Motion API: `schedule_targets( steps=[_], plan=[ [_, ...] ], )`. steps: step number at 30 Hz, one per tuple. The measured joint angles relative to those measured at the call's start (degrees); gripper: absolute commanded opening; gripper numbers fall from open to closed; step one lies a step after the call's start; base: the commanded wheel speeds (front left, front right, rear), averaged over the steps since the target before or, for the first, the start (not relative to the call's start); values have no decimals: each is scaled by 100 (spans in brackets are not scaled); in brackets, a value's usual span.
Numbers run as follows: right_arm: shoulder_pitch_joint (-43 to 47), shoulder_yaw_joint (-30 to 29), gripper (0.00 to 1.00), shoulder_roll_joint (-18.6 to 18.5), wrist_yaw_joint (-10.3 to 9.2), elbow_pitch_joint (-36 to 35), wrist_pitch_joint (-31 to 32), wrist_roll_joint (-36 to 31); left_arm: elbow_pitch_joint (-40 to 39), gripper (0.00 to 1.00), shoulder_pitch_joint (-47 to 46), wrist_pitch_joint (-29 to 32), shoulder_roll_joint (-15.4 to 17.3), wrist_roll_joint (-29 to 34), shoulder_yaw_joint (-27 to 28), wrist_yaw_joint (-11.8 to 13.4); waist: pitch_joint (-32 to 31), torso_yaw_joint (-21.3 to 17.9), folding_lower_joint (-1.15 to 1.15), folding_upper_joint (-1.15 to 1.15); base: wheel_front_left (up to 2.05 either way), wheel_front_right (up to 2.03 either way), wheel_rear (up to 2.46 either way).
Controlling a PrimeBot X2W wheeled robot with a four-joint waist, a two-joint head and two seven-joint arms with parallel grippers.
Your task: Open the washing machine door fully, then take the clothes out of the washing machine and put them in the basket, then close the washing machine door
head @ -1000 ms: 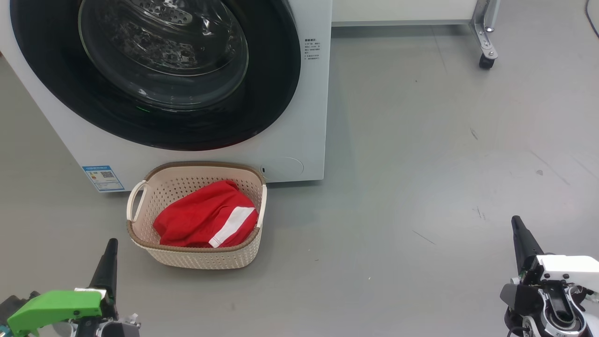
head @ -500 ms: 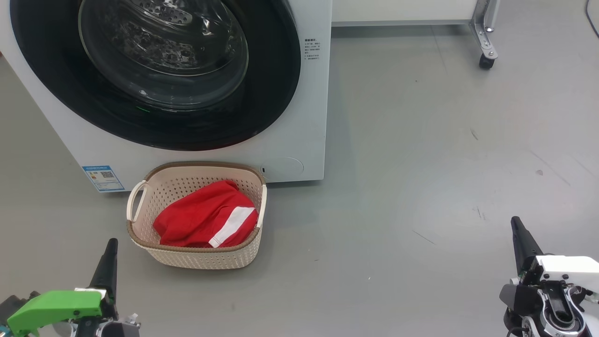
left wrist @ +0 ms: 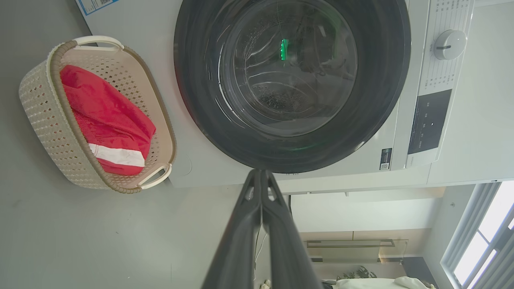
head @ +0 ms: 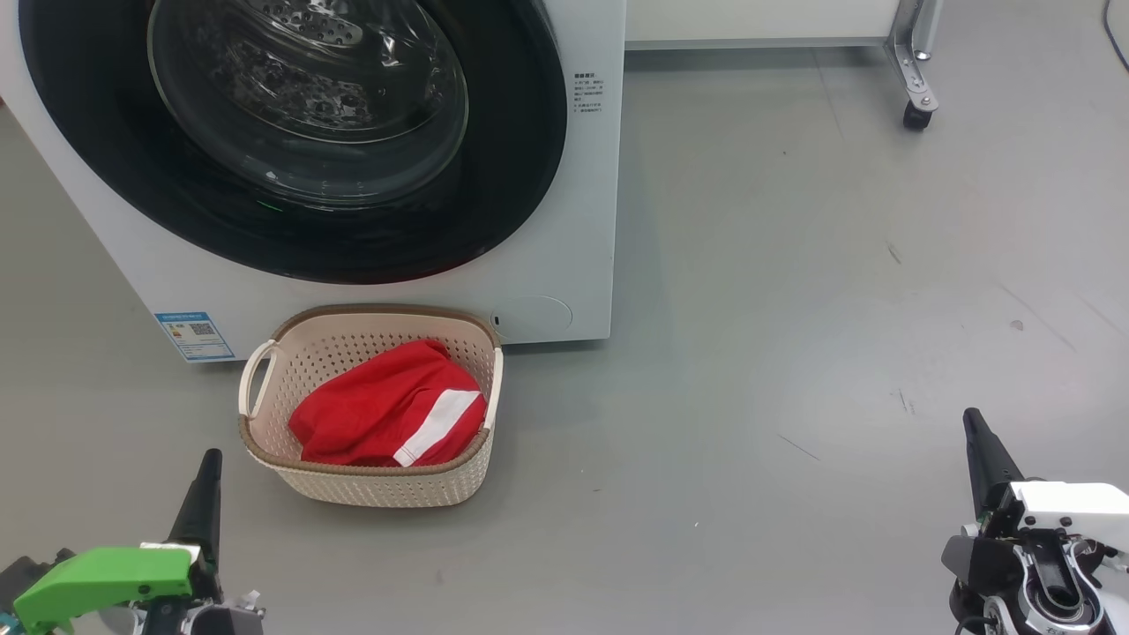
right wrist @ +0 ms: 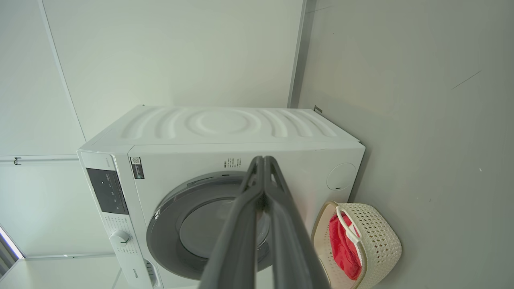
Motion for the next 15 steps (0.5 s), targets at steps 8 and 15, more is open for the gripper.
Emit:
schedule_targets(
  steps=[8, 15],
  plan=[
    [0, -2, 0, 2, 0, 4, 18, -1, -1, 0, 0, 0, 0, 0, 1, 0, 0, 0, 0, 0, 0, 0, 0],
    [-1, -4, 0, 2, 0, 12, 18, -1, -1, 0, 0, 0, 0, 0, 1, 0, 0, 0, 0, 0, 0, 0, 0]
  ],
)
